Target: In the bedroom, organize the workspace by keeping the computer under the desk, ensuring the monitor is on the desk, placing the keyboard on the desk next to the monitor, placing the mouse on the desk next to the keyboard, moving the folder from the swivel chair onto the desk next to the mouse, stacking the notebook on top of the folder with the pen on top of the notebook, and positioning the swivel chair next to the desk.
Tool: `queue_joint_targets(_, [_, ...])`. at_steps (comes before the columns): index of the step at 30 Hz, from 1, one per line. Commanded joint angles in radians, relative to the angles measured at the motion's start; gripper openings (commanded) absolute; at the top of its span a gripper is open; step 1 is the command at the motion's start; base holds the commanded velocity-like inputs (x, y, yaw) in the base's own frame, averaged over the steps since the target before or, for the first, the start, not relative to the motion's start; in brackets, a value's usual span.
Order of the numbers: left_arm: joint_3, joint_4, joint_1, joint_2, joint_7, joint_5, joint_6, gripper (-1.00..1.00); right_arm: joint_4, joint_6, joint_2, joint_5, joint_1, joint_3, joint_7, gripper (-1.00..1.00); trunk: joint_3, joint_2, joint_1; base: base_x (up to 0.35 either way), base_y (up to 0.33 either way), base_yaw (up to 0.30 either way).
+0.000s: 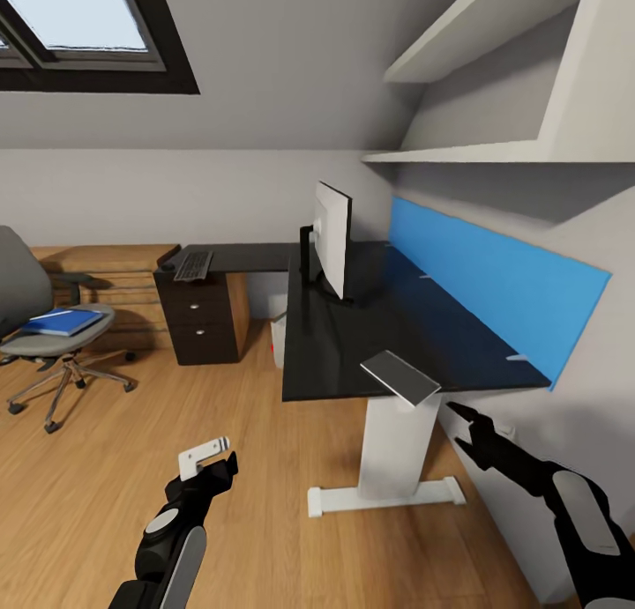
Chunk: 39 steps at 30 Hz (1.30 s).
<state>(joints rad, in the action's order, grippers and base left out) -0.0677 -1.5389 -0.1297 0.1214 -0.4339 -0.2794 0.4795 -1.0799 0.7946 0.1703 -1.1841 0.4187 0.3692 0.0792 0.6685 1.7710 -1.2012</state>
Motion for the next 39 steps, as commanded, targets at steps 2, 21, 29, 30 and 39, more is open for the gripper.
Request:
queue_joint_targets(2, [-0.001, -0.001, -0.001, 0.0, -0.009, -0.01, 0.002, 1.0, 0.004, 0.01, 0.0, -0.007, 0.001, 0.004, 0.009, 1.0, 0.007, 0.015, -0.008, 0.0, 0.0, 0.0])
queue_joint_targets(21, [-0.001, -0.001, -0.001, 0.0, -0.009, -0.009, 0.002, 1.0, 0.002, 0.008, -0.002, -0.016, 0.0, 0.005, 0.015, 1.0, 0.061, 0.134, -0.073, 0.0, 0.0, 0.0])
queue_joint_targets(29, [-0.002, 0.015, -0.001, -0.003, -0.003, -0.009, 0.002, 1.0, 0.0, 0.006, -0.003, -0.014, 0.001, -0.002, 0.017, 1.0, 0.061, 0.134, -0.073, 0.003, 0.0, 0.0])
queue_joint_targets(30, [-0.001, 0.017, -0.001, -0.003, -0.003, -0.009, 0.002, 1.0, 0.0, 0.006, -0.003, -0.014, 0.001, -0.002, 0.017, 1.0, 0.061, 0.134, -0.073, 0.104, 0.0, 0.0])
queue_joint_targets(39, [-0.002, 0.02, -0.001, -0.005, -0.001, -0.009, 0.002, 1.0, 0.0, 0.006, -0.003, -0.014, 0.001, -0.003, 0.017, 1.0, 0.061, 0.134, -0.073, 0.199, 0.0, 0.0])
